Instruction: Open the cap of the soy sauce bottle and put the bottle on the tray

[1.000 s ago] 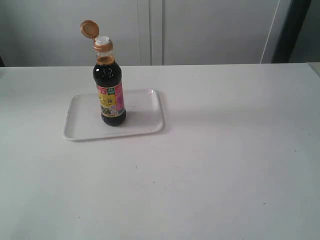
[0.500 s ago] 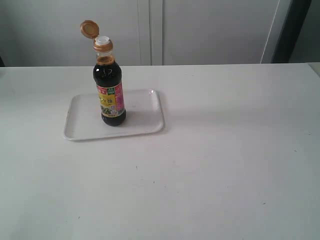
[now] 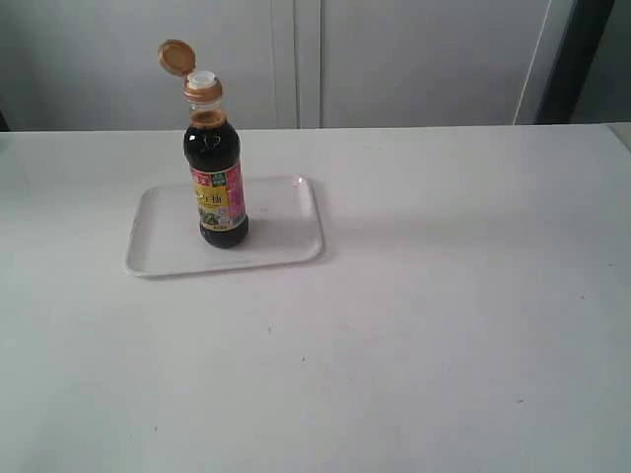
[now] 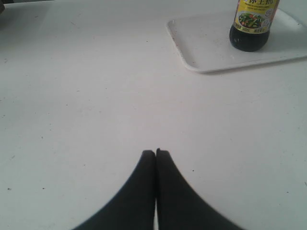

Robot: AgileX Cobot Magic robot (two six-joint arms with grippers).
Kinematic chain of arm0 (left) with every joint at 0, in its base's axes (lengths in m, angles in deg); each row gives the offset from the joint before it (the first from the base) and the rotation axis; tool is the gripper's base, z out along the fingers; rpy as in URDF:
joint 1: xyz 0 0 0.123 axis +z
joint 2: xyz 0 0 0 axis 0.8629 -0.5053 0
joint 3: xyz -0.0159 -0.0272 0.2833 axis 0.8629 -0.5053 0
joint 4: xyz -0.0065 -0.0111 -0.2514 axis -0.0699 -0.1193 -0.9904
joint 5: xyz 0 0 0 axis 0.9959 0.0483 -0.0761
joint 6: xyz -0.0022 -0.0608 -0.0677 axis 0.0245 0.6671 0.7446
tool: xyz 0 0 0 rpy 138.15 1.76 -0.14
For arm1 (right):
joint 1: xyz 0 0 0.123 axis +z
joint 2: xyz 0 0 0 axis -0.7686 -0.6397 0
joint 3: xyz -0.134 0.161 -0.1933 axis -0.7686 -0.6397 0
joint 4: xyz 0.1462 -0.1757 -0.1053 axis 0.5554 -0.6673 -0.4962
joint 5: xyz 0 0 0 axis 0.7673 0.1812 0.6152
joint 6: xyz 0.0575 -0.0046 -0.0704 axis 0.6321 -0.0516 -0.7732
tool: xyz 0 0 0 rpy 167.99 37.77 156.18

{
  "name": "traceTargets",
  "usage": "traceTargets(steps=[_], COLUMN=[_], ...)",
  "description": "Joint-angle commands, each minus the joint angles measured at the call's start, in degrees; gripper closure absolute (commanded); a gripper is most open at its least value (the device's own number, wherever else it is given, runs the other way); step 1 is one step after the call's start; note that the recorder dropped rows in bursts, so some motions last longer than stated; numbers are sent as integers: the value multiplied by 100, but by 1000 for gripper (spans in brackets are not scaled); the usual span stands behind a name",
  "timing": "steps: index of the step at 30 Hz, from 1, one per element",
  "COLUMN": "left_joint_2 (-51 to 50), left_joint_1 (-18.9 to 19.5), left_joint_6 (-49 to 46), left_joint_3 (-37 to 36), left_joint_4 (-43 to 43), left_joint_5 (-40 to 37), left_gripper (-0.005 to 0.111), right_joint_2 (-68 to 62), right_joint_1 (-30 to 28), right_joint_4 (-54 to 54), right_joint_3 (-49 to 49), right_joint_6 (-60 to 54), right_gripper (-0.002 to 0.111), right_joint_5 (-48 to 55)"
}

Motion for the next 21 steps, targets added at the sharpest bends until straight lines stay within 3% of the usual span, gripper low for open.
traceTargets(steps=[1,21], left_joint_2=[25,25], left_joint_1=[6,6], left_joint_6=[0,0], left_joint_3=[-21,-21], left_joint_4=[-52,-52], left_joint_5=[-9,-9], left_gripper=[107,107], right_joint_2=[32,32], right_joint_1=[16,25], right_joint_4=[-296,-644], right_joint_3=[-214,-214], right_joint_6=[360,360], right_gripper=[108,108], right_joint_5=[27,519])
